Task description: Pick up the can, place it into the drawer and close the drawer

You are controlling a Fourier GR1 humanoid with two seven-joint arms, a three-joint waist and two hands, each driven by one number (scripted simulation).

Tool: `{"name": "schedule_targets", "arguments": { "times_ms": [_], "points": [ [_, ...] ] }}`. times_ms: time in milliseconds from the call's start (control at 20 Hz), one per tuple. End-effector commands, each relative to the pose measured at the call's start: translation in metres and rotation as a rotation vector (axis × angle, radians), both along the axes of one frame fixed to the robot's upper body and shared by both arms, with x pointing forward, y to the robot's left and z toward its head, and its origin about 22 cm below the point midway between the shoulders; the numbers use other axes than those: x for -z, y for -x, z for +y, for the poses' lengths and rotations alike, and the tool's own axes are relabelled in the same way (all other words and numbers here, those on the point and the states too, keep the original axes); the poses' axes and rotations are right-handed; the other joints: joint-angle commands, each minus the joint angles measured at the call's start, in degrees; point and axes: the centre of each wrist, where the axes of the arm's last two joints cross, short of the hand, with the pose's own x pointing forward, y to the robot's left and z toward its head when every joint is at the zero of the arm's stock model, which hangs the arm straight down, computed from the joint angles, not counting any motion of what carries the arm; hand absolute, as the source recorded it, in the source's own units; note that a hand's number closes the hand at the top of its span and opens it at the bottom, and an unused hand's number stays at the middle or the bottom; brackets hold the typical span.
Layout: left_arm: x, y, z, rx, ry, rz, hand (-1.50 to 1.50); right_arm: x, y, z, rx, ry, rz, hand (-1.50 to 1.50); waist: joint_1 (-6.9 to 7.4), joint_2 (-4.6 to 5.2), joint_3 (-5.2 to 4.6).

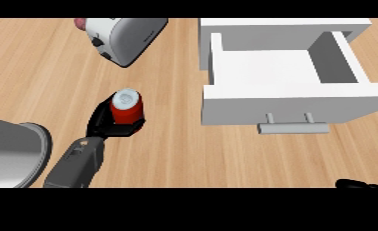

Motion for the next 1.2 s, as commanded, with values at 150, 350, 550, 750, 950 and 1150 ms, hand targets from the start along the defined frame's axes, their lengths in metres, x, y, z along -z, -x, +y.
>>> {"name": "schedule_targets", "arguments": {
  "times_ms": [150, 350, 550, 750, 950, 1150],
  "points": [
    [-0.003, -0.009, -0.017, 0.068, 0.058, -0.058, 1.50, 0.005, -0.003, -0.007, 0.018, 0.026, -0.011, -1.50, -0.06, 0.08, -0.02],
    [-0.015, -0.020, -0.028, 0.079, 0.075, -0.077, 1.50, -0.003, 0.015, -0.002, 0.013, 0.010, -0.004, -1.50, 0.33, -0.18, 0.02],
    [-0.027, -0.035, -0.033, -0.072, 0.096, -0.092, 1.50, -0.005, -0.005, 0.002, 0.038, 0.010, -0.023, -1.50, 0.30, -0.03, -0.01],
    [-0.047, -0.053, -0.078, -0.112, 0.091, -0.121, 1.50, -0.006, 0.000, 0.007, 0.026, 0.032, -0.012, -1.50, 0.57, -0.23, 0.03],
    [-0.065, -0.061, -0.077, -0.068, 0.082, -0.111, 1.50, -0.010, 0.009, 0.008, 0.057, 0.017, -0.008, -1.50, 0.74, -0.35, 0.05],
    [-0.102, -0.076, -0.095, -0.025, 0.038, -0.171, 1.50, -0.015, 0.003, -0.005, 0.056, 0.031, -0.024, -1.50, 0.99, -0.46, 0.06]
  ]
}}
